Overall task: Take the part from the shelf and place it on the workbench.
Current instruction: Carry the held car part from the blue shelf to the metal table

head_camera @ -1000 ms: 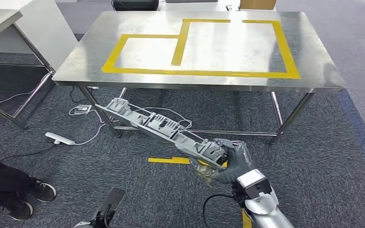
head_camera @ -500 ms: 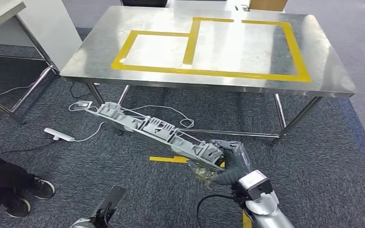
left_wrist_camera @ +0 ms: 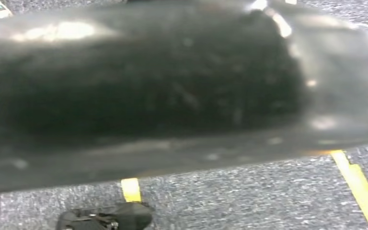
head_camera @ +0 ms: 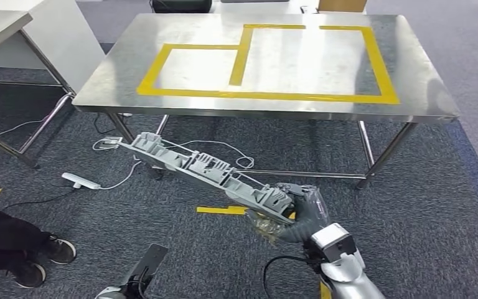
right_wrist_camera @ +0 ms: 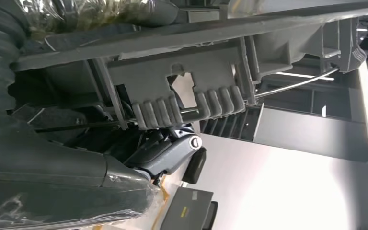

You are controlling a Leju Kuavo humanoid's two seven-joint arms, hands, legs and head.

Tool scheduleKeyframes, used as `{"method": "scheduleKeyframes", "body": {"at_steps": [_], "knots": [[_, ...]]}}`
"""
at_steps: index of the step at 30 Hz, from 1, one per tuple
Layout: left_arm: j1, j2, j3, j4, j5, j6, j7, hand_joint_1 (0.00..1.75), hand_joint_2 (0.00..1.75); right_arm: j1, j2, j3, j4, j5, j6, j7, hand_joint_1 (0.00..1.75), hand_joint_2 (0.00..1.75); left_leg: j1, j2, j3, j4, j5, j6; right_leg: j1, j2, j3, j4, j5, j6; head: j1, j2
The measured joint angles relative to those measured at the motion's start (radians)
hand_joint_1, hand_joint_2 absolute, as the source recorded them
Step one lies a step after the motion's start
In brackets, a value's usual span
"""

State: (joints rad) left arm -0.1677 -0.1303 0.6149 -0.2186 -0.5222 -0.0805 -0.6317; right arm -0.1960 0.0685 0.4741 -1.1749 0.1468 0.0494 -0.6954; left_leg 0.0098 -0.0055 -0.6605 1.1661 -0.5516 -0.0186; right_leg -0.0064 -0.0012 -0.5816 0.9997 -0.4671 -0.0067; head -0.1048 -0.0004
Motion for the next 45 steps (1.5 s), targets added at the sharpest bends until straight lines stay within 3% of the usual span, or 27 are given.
{"method": "scheduleKeyframes", "body": {"at_steps": [2,3,4,6,7,9,12,14,16,17,18,19,21,23,26,28,30,32,33,34,37,38,40,43,45], "knots": [[0.002,0.000,0.000,0.000,0.000,-0.002,-0.004,0.00,0.00,0.003,0.000,0.000,0.000,0.002,-0.001,0.000,1.75,1.75,0.003,0.000,-0.054,0.118,-0.043,-0.006,0.000,0.000,0.000,0.001,-0.001,-0.002,0.000,0.000],[0.003,0.000,0.000,0.000,0.000,-0.003,-0.004,0.00,0.00,0.004,0.000,0.000,0.000,0.003,-0.001,0.001,1.75,1.75,0.003,0.001,-0.060,0.130,-0.035,-0.007,0.000,0.000,0.001,0.001,-0.001,-0.002,0.000,0.000],[0.003,0.000,0.000,0.000,0.000,-0.002,-0.006,0.00,0.00,0.005,0.000,0.000,0.000,0.003,-0.001,0.001,1.75,1.75,0.004,0.001,-0.048,0.105,-0.009,-0.007,0.000,0.001,0.002,0.002,-0.002,-0.002,0.000,0.000],[0.002,0.001,0.000,0.000,-0.001,-0.001,-0.010,0.00,0.00,0.005,0.000,0.000,0.000,0.004,-0.001,0.001,1.75,1.75,0.004,0.001,0.012,-0.022,0.063,-0.004,0.001,0.002,0.005,0.004,-0.005,0.003,0.000,0.000],[0.001,0.001,-0.001,0.000,-0.001,-0.003,-0.013,0.00,0.00,0.004,0.000,0.000,0.000,0.004,-0.002,0.001,1.75,1.75,0.003,0.001,0.040,-0.082,0.083,-0.001,0.003,0.003,0.004,0.007,-0.007,0.006,0.000,0.000],[0.000,0.001,-0.001,0.000,-0.001,-0.014,-0.020,0.00,0.00,0.004,0.000,0.000,0.000,0.006,-0.005,0.001,1.75,1.75,0.001,0.001,0.065,-0.140,0.090,0.008,0.007,0.003,0.000,0.010,-0.009,0.015,0.001,0.000],[0.002,0.003,0.000,0.000,0.006,-0.029,-0.029,0.00,0.00,0.004,0.000,0.000,0.000,0.008,-0.009,0.001,1.75,1.75,0.001,0.001,0.065,-0.149,0.091,0.028,0.006,0.000,-0.009,0.017,-0.017,0.031,0.002,0.000],[0.002,0.004,0.000,0.000,0.014,-0.035,-0.033,0.00,0.00,0.004,0.000,0.000,0.000,0.007,-0.010,0.000,1.75,1.75,0.003,0.001,0.067,-0.154,0.093,0.041,0.004,0.000,-0.043,0.085,-0.058,0.041,0.006,0.000],[0.003,0.005,0.000,0.000,0.017,-0.037,-0.035,0.00,0.00,0.006,0.000,0.000,0.000,0.007,-0.011,0.001,1.75,1.75,0.002,0.001,0.067,-0.153,0.092,0.047,0.004,0.000,-0.107,0.222,-0.120,0.047,0.009,0.000],[0.005,0.005,0.000,0.000,0.018,-0.037,-0.035,0.00,0.00,0.008,0.000,0.000,0.001,0.007,-0.012,0.001,1.75,1.75,0.002,0.001,0.067,-0.153,0.091,0.048,0.004,0.000,-0.136,0.279,-0.138,0.048,0.009,0.000],[0.006,0.005,0.000,0.000,0.018,-0.037,-0.035,0.00,0.00,0.010,-0.001,0.000,0.001,0.007,-0.012,0.001,1.75,1.75,0.001,0.001,0.068,-0.153,0.091,0.048,0.004,0.000,-0.151,0.305,-0.138,0.048,0.009,0.000],[0.006,0.006,0.000,0.000,0.018,-0.037,-0.035,0.00,0.00,0.011,-0.001,0.000,0.001,0.007,-0.012,0.001,1.75,1.75,0.001,0.000,0.069,-0.153,0.090,0.048,0.004,0.000,-0.145,0.288,-0.117,0.047,0.009,0.000],[0.006,0.006,0.000,0.000,0.018,-0.037,-0.035,0.00,0.00,0.009,-0.001,0.000,0.002,0.007,-0.012,0.001,1.75,1.75,0.001,-0.002,0.073,-0.153,0.088,0.045,0.004,0.000,-0.086,0.160,-0.044,0.040,0.009,0.000],[0.006,0.006,0.000,0.000,0.019,-0.036,-0.036,0.00,0.00,0.006,-0.001,0.001,0.002,0.006,-0.013,0.001,1.75,1.75,-0.002,-0.003,0.072,-0.150,0.085,0.038,0.006,0.001,-0.025,0.043,-0.005,0.032,0.009,0.000],[0.007,0.006,0.000,0.000,0.023,-0.034,-0.040,0.00,0.00,0.008,-0.001,0.000,0.002,0.003,-0.021,0.000,1.75,1.75,-0.004,-0.002,0.068,-0.150,0.085,0.022,0.007,0.003,-0.009,0.012,-0.008,0.022,0.007,0.000],[0.007,0.007,0.000,0.000,0.027,-0.039,-0.045,0.00,0.00,0.008,0.000,0.000,0.002,0.003,-0.025,0.000,1.75,1.75,-0.002,-0.001,0.061,-0.130,0.068,0.011,0.003,0.003,-0.003,0.004,-0.006,0.010,0.006,0.000],[0.006,0.008,0.001,0.000,0.029,-0.045,-0.049,0.00,0.00,0.005,0.000,-0.001,0.002,0.005,-0.029,0.000,1.75,1.75,0.000,0.000,0.021,-0.042,0.019,0.000,0.000,0.002,0.003,0.000,-0.006,0.000,0.003,0.000],[0.008,0.008,0.001,0.000,0.030,-0.045,-0.050,0.00,0.00,0.004,0.001,-0.001,0.003,0.009,-0.034,0.000,1.75,1.75,0.003,0.000,-0.043,0.084,-0.030,-0.006,0.000,0.001,0.006,0.000,-0.009,-0.004,0.003,0.000],[0.010,0.008,0.002,0.000,0.030,-0.045,-0.050,0.00,0.00,0.004,0.001,-0.001,0.005,0.012,-0.037,0.000,1.75,1.75,0.004,0.000,-0.063,0.119,-0.032,-0.008,0.000,0.002,0.008,0.001,-0.011,-0.005,0.003,0.000],[0.011,0.008,0.002,0.000,0.030,-0.045,-0.050,0.00,0.00,0.004,0.001,-0.001,0.006,0.018,-0.043,0.001,1.75,1.75,0.005,0.001,-0.069,0.122,-0.016,-0.009,0.000,0.003,0.010,0.001,-0.013,-0.005,0.003,0.000],[0.007,0.009,0.002,0.000,0.028,-0.046,-0.050,0.00,0.00,-0.023,0.000,-0.002,0.011,0.047,-0.068,0.001,1.75,1.75,0.006,0.002,-0.002,-0.038,0.092,-0.004,0.003,0.006,0.022,0.004,-0.022,0.003,0.003,0.000],[0.003,0.009,0.002,0.000,0.028,-0.046,-0.050,0.00,0.00,-0.041,-0.002,-0.004,0.013,0.053,-0.072,0.002,1.75,1.75,0.005,0.002,0.021,-0.092,0.111,0.000,0.005,0.007,0.022,0.007,-0.025,0.008,0.003,0.000],[-0.003,0.009,0.002,0.000,0.028,-0.046,-0.048,0.00,0.00,-0.082,-0.003,-0.010,0.016,0.057,-0.073,0.003,1.75,1.75,0.002,0.003,0.038,-0.135,0.111,0.009,0.008,0.007,0.017,0.009,-0.028,0.018,0.004,0.000],[-0.006,0.008,0.002,0.000,0.028,-0.046,-0.046,0.00,0.00,-0.127,-0.006,-0.018,0.018,0.073,-0.075,0.006,1.75,1.75,0.005,0.002,0.041,-0.145,0.110,0.026,0.006,0.006,0.009,0.020,-0.041,0.033,0.006,0.000],[-0.012,0.007,0.001,0.000,0.027,-0.048,-0.044,0.00,0.00,-0.152,-0.010,-0.020,0.019,0.090,-0.078,0.013,1.75,1.75,0.007,0.004,0.044,-0.149,0.109,0.037,0.004,0.006,-0.036,0.108,-0.088,0.042,0.009,0.000]]}}
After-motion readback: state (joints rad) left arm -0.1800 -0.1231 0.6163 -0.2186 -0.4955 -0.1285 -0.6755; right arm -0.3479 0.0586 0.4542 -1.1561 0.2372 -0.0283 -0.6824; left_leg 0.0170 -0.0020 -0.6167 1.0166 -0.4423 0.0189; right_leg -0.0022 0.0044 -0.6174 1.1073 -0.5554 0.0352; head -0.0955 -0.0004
